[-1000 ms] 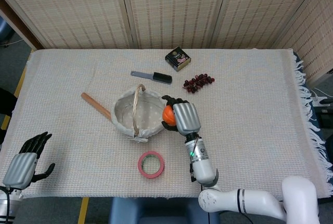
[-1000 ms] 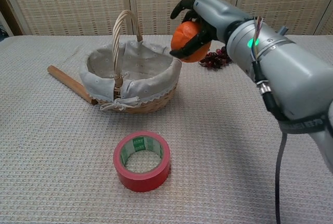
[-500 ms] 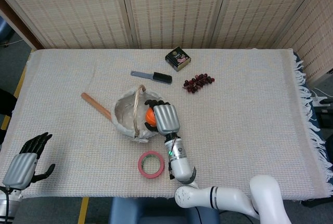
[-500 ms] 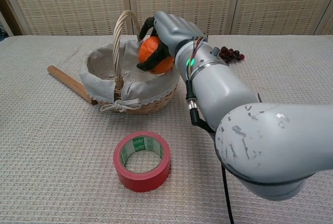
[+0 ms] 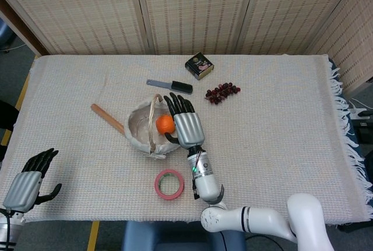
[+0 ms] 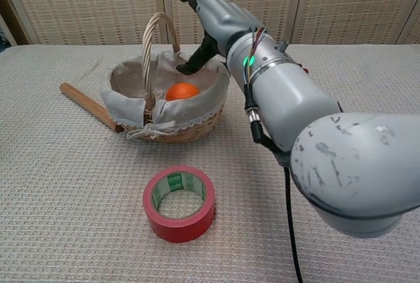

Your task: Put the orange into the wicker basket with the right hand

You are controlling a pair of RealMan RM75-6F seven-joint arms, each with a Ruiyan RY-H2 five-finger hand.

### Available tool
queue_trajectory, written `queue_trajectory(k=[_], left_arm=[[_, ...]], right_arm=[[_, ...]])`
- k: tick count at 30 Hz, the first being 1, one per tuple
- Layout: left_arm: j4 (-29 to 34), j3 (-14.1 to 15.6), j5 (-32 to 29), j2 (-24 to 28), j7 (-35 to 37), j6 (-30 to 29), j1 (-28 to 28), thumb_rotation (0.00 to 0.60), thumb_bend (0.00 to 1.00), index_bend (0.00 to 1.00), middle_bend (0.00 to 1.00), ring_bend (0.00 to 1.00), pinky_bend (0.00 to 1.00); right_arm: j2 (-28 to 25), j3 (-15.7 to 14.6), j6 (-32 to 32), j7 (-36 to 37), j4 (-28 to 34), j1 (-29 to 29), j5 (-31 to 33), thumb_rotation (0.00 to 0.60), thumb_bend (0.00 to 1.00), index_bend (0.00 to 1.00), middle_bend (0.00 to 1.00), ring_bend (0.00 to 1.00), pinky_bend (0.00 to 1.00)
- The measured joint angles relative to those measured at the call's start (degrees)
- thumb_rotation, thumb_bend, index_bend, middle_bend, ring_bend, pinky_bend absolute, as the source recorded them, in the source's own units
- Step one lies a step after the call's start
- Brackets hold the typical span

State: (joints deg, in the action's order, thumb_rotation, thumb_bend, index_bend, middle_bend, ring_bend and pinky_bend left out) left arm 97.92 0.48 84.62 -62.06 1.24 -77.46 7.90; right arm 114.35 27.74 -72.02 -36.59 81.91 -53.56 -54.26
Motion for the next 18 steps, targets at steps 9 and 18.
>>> queue_trajectory(k=[9, 18], left_arm=[[-0.16, -0.03, 0.11, -0.10, -0.66, -0.43, -0.15, 0.600, 0.35, 0.00, 0.00, 0.00, 0.08], [-0.56, -0.11, 0.36, -0.98, -3.01, -1.09, -0.25, 0.600, 0.35, 0.00, 0.00, 0.00, 0.08]], right_arm=[[-16.23, -8.24, -3.46, -3.62, 19.01, 8.95, -2.94, 0.600, 0.12, 0.00, 0.00, 0.00, 0.07], [-40.84, -29.32, -11.06, 0.62, 30.95, 26.46, -18.29, 0.600, 0.12, 0.00, 0.00, 0.00, 0.05]])
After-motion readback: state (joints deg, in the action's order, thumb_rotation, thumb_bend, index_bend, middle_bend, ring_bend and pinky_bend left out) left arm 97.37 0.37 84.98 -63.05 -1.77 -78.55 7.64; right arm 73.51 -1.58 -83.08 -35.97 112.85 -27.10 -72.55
